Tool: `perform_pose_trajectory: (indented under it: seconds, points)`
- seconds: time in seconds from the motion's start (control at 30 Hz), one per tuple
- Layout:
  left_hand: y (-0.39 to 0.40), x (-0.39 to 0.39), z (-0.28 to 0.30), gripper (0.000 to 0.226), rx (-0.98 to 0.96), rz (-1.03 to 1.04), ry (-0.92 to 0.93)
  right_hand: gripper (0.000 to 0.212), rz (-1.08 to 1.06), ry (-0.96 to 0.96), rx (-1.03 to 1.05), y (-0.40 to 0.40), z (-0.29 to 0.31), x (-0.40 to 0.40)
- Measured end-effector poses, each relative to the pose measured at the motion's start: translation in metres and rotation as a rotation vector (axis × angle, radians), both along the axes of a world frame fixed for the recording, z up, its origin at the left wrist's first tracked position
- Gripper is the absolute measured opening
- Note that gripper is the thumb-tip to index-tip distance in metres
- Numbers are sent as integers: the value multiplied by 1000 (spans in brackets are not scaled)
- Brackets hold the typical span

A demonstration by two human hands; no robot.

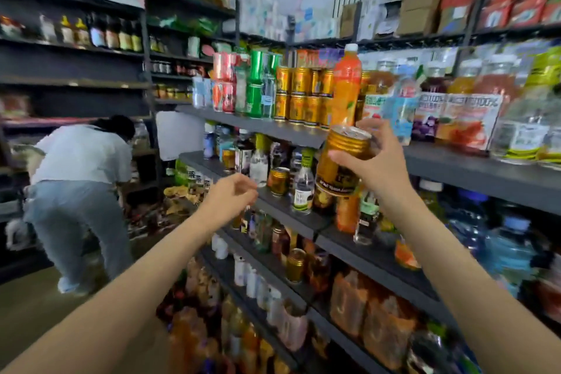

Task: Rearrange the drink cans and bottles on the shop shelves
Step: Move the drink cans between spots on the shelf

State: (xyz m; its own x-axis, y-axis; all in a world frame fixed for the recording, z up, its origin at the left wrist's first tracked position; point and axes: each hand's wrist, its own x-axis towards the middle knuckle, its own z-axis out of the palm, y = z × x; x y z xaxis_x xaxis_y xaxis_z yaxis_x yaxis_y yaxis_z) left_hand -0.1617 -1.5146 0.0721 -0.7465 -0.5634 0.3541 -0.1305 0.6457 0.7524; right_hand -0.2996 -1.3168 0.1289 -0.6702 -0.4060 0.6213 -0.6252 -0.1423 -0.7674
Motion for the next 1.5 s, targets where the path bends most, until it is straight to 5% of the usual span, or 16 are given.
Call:
perform_pose_trajectory:
  seconds: [0.3, 0.53, 0.7, 0.93, 1.27, 1.5]
  points:
    - [-152, -65, 28, 18, -254, -84, 0, 52, -149, 62, -116, -180, 26, -71]
    - [-256, -132, 51, 23, -310, -138, 28, 55, -443, 256, 49, -281, 40, -143]
    - [-295, -197, 67, 25, -298, -256, 140, 58, -599, 346, 204, -302, 26, -171]
    - [-317, -273, 81, 31, -442, -354, 130, 114, -719, 215, 436, -310, 23, -163]
    - [-346, -309, 65, 45, -701, -570, 393, 104, -931, 270, 40, -324, 61, -174]
    - [-352, -321, 62, 44, -560, -676, 493, 107, -1039, 143, 169, -329, 103, -242]
